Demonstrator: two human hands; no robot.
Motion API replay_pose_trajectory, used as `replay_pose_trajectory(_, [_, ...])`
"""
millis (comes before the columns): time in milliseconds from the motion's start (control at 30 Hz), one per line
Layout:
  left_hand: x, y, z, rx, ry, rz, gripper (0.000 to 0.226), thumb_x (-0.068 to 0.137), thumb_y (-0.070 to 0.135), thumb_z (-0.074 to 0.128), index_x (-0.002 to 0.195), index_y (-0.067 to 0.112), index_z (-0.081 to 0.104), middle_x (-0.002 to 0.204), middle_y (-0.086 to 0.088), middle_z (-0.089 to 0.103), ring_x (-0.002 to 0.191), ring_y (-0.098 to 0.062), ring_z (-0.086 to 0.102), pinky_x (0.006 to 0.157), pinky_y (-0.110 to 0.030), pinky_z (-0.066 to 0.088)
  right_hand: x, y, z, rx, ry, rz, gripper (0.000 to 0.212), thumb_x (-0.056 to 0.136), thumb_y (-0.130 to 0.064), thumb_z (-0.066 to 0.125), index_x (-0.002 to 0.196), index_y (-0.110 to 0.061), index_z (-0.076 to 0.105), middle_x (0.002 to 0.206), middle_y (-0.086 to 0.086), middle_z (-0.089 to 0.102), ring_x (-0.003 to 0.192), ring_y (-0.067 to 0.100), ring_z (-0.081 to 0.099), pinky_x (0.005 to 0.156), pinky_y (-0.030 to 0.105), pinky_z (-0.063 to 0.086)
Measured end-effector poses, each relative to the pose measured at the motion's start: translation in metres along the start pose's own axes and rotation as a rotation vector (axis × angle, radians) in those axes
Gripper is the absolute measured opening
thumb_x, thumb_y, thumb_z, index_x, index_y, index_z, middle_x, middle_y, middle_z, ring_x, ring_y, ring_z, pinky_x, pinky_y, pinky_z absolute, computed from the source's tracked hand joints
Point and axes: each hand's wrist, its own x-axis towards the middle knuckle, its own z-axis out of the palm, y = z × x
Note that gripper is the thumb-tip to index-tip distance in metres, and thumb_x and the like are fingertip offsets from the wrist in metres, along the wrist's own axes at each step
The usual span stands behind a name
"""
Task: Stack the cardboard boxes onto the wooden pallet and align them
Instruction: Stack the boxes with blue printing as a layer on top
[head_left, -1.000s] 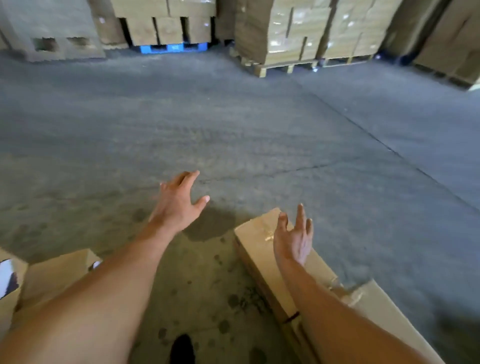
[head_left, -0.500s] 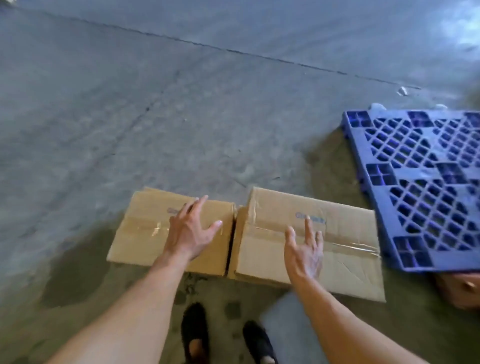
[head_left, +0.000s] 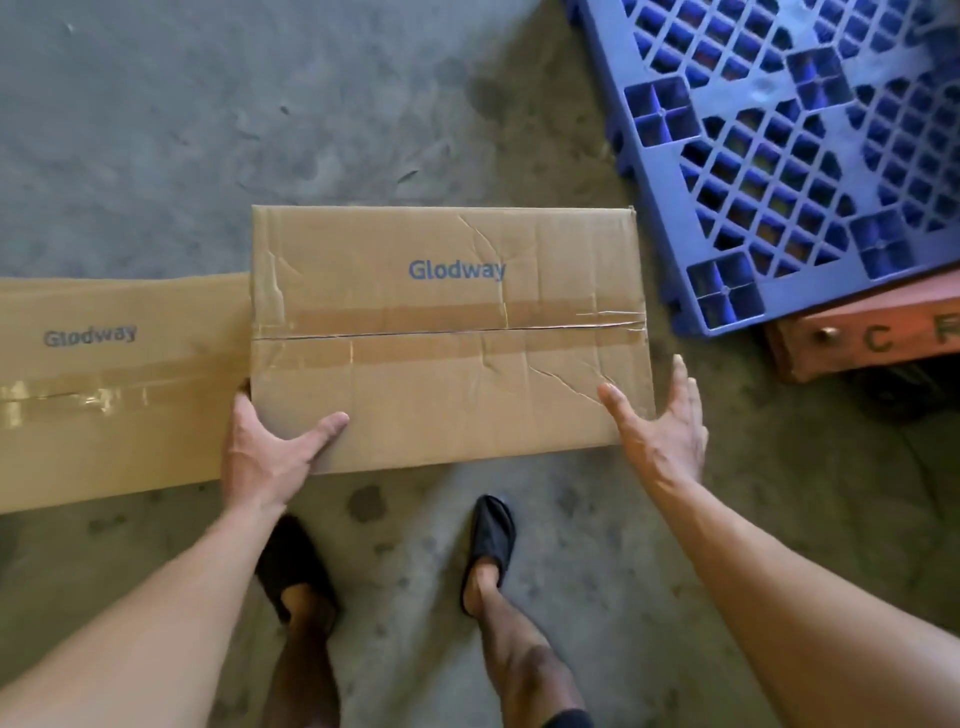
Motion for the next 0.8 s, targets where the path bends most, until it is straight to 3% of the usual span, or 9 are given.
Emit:
replay_pose_trajectory(67, [0.005,-0.004,0.002,-0.03,-0.012,0.0,0.127,0.042,0.085,0.078,0.142,0.018,0.037,0.136,-0.009,0.056,0.122,-0.033,0.054,0.105,-0.048,0.045,0.023,0.019,-0.004,0.034,-0.051,0.001,0.106,0.074,-0.071,0.071,0.158,-0.044,0.012,0.167,-0.004,0.021,0.15,0.032,0.024,0.123,0.044,0.022])
replay_pose_trajectory(200, [0.004,-0.005,0.015,-0.265,0.026,-0.063,0.094,0.067,0.041,0.087,0.142,0.006,0.043,0.123,-0.002,0.055,0.112,-0.021,0.054,0.097,-0.031,0.043,0.043,0.044,-0.001,0.245,-0.19,-0.002,0.112,0.062,-0.07,0.079,0.156,-0.047,0.023,0.162,-0.007,0.033,0.147,0.019,0.035,0.12,0.039,0.03])
replay_pose_trajectory(267, [0.003,-0.01,0.022,-0.453,0.051,-0.157,0.093,0.054,0.044,0.092,0.13,0.005,0.055,0.116,0.0,0.065,0.102,-0.018,0.064,0.089,-0.037,0.054,0.044,0.052,0.007,0.356,-0.234,0.007,0.109,0.058,-0.073,0.079,0.153,-0.049,0.032,0.156,-0.008,0.044,0.14,0.014,0.044,0.118,0.04,0.034])
replay_pose_trajectory(300, [0.003,-0.016,0.025,-0.523,0.055,-0.193,0.084,0.049,0.046,0.091,0.118,0.008,0.062,0.107,0.001,0.071,0.095,-0.013,0.068,0.078,-0.036,0.059,0.043,0.054,0.012,0.413,-0.258,0.019,0.108,0.056,-0.076,0.079,0.151,-0.048,0.036,0.151,-0.009,0.05,0.135,0.012,0.05,0.116,0.041,0.038])
replay_pose_trajectory(367, [0.002,-0.021,0.027,-0.614,0.074,-0.198,0.068,0.046,0.044,0.087,0.103,0.013,0.064,0.089,0.006,0.074,0.086,-0.003,0.068,0.064,-0.027,0.061,0.041,0.057,0.022,0.518,-0.263,0.047,0.108,0.053,-0.08,0.079,0.149,-0.046,0.042,0.139,-0.012,0.061,0.125,0.008,0.059,0.11,0.048,0.046])
replay_pose_trajectory(467, [0.008,-0.029,0.029,-0.687,0.106,-0.163,0.098,0.044,0.046,0.095,0.128,0.009,0.06,0.107,0.003,0.075,0.098,-0.008,0.071,0.087,-0.038,0.058,0.04,0.055,0.034,0.657,-0.218,0.088,0.097,0.056,-0.076,0.082,0.141,-0.038,0.056,0.126,-0.008,0.07,0.116,0.011,0.066,0.105,0.054,0.05])
replay_pose_trajectory(567, [0.005,-0.038,0.03,-0.743,0.102,-0.1,0.113,0.04,0.051,0.099,0.137,0.012,0.055,0.118,0.001,0.073,0.108,-0.015,0.069,0.092,-0.043,0.056,0.041,0.052,0.036,0.799,-0.213,0.113,0.057,0.067,-0.054,0.088,0.117,-0.034,0.071,0.109,-0.006,0.077,0.104,0.016,0.072,0.098,0.056,0.054])
replay_pose_trajectory(700, [-0.027,-0.041,0.038,-0.782,0.096,-0.082,0.094,0.054,0.044,0.092,0.135,0.014,0.057,0.118,0.003,0.071,0.108,-0.013,0.067,0.094,-0.036,0.053,0.033,0.044,0.015,0.83,-0.195,0.082,0.066,0.046,-0.06,0.092,0.103,-0.033,0.074,0.101,-0.005,0.078,0.101,0.02,0.073,0.092,0.06,0.055])
replay_pose_trajectory(800, [-0.057,-0.048,0.034,-0.855,0.117,-0.106,0.071,0.055,0.037,0.09,0.119,0.023,0.062,0.113,0.003,0.074,0.102,-0.013,0.071,0.086,-0.044,0.059,0.011,0.031,-0.013,0.79,-0.228,0.001,0.056,0.049,-0.055,0.088,0.099,-0.037,0.071,0.095,-0.007,0.077,0.093,0.015,0.073,0.091,0.057,0.057])
